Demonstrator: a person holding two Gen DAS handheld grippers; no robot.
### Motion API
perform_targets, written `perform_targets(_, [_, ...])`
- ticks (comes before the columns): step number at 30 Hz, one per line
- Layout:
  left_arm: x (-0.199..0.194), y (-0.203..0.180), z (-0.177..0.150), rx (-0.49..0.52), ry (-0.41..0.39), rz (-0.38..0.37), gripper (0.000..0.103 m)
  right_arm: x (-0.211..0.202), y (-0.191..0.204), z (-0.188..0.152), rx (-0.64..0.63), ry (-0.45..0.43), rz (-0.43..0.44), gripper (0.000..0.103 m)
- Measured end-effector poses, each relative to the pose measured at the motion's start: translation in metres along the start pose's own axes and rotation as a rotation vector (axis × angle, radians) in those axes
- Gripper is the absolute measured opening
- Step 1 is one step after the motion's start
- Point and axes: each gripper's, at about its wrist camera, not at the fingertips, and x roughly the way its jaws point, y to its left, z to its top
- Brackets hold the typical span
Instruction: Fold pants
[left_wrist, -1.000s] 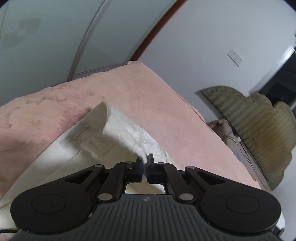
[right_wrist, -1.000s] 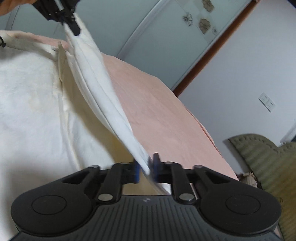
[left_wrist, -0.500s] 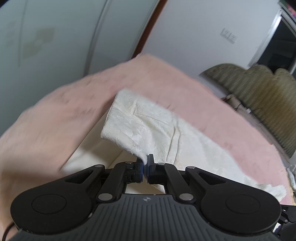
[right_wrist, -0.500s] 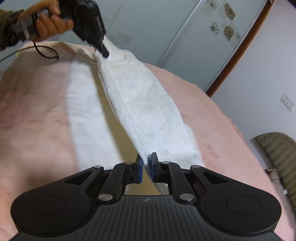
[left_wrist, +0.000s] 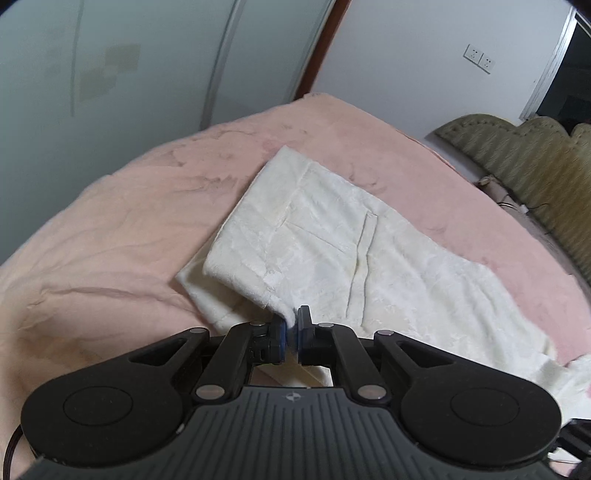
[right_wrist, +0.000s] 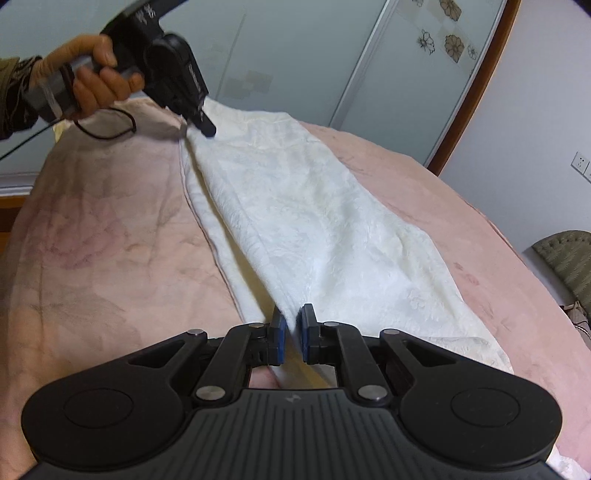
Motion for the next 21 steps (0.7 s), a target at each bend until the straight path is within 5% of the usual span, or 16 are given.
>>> perform_targets(9, [-0.014, -0.011, -0.003, 0.088, -0.031, 0.133, 0.037, -0.018, 0.000, -0.010, 0.057, 0.017, -0.003, 0.013])
perform_targets(12, [-0.038, -0.019, -0.004, 0.111, -0.135, 0.264, 0.039, -0.049, -0.033, -0.026, 0.225, -0.007, 0.018, 0.015])
perform_targets(15, [-0.055, -0.044, -0.008, 0.203, -0.255, 0.368, 0.039, -0.071, -0.070, -0.055, 0.431, 0.007, -0.110, 0.017])
perform_targets(18, [-0.056, -0.081, -0.013, 0.323, -0.231, 0.220, 0.039, -0.077, -0.101, -0.093, 0.649, 0.108, -0.155, 0.029])
perform_targets(21, [-0.046, -0.131, -0.032, 0.496, -0.194, 0.033, 0.040, -0.102, -0.123, -0.120, 0.810, 0.020, -0.230, 0.029])
